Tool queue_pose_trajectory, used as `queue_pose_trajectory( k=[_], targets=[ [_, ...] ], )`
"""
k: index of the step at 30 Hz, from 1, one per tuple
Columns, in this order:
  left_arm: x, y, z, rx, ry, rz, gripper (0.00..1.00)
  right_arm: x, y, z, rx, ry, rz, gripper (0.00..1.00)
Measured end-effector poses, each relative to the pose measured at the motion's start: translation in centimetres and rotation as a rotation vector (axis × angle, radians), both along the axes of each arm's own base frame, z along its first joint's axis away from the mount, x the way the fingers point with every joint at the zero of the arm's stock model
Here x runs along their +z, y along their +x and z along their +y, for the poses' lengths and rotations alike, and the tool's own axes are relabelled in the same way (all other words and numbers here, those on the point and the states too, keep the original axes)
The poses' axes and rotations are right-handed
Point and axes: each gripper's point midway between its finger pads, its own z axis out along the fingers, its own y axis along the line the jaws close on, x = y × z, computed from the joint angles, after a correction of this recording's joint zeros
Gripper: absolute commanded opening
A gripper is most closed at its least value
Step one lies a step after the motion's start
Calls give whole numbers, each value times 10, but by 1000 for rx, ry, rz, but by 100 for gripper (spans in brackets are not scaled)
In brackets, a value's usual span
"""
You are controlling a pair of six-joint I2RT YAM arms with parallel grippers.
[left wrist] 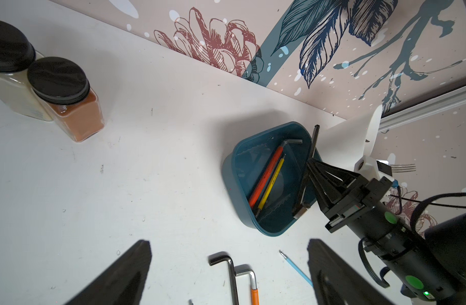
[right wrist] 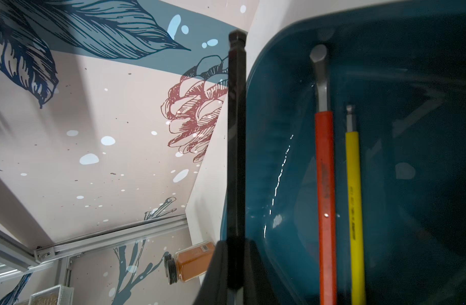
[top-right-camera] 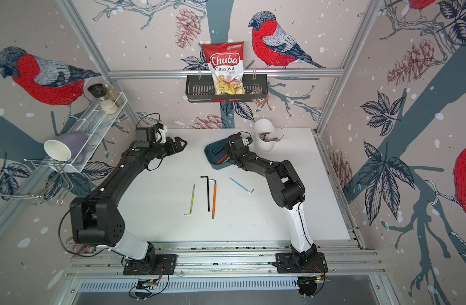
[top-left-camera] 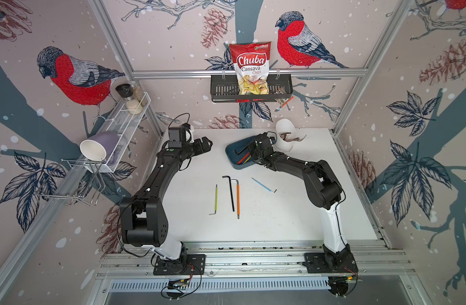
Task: Put the hex key on the desktop into the storage box
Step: Place the Allen key in the storage box.
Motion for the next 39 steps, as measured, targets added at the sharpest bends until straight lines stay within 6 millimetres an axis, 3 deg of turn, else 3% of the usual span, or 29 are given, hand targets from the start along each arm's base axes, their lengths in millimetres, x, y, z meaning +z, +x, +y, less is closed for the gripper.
queue_pose_trajectory(
  k=[1,2,5,7,11,19,21,26,29,33,39],
  targets=[
    [0,0,0,0,0,0,96,-4,2,1,-7,-5,6,0],
    [0,0,0,0,0,-1,96,-7,3,1,-14,-13,13,6],
    [2,0,0,0,0,-5,96,-21,4,-1,-28,-34,34,38],
    [4,-1,0,0,0,-11,96,-30,2,-1,-37,-40,57,52],
    [7,-1,0,0,0,-18,96,-30,1,4,-32,-38,55,67],
    [6,0,0,0,0,-17,96,-22,-2,12,-7,-55,39,73],
    [5,0,0,0,0,-15,96,-10,-2,16,13,-71,16,74],
    [-1,2,1,0,6,-4,95,51,-7,25,90,-138,-115,77],
    [-2,2,1,0,9,-3,95,73,-16,27,143,-198,-176,77],
    [-8,1,2,5,13,6,95,73,-41,17,229,-337,-202,77],
    [-14,0,0,2,18,19,95,54,-76,-4,344,-520,-211,77]
  ],
)
